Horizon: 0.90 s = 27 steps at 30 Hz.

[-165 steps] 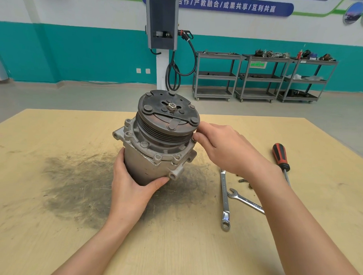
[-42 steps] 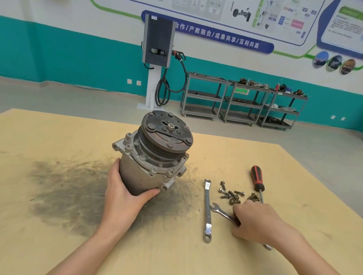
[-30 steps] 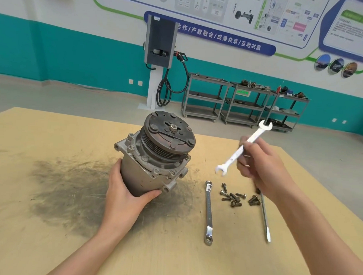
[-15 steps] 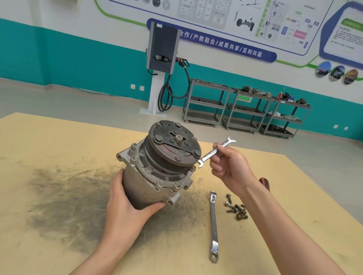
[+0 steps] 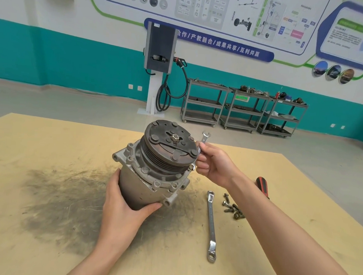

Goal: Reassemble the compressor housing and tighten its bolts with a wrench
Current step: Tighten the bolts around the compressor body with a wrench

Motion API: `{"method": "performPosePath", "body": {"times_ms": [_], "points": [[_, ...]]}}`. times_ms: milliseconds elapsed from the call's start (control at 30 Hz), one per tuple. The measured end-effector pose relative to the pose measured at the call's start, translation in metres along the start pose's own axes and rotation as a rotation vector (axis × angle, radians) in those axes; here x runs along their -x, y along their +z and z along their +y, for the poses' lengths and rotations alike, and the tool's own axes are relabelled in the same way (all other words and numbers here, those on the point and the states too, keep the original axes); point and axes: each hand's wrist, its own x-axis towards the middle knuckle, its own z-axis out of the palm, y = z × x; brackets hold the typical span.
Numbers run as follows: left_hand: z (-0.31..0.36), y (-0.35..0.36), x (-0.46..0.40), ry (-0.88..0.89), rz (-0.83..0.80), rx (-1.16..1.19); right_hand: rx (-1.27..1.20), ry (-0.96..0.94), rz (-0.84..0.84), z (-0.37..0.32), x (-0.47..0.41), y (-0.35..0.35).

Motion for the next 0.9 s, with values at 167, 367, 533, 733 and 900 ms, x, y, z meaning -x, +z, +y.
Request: {"method": "performPosePath", "body": {"times_ms": [167, 367, 533, 733, 900], "points": [[-0.001, 0.000, -0.001, -0.003, -0.001, -0.011, -0.140, -0.126, 0.122, 0.022, 0.008, -0.001], [-0.003, 0.001, 0.000, -0.002, 0.013, -0.030, -0.290, -0.364, 0.415, 0.055, 0.040, 0.013], [-0.002, 0.001, 0.000, -0.001, 0.017, -0.053, -0.163, -0.507, 0.477, 0.073, 0.072, 0.020], [-0.001, 0.002, 0.001, -0.002, 0.020, -0.064, 0.296, -0.748, 0.513, 0.091, 0.097, 0.031], [-0.002, 0.001, 0.001, -0.005, 0.023, -0.073, 0.677, -0.996, 0.516, 0.094, 0.096, 0.039]]}}
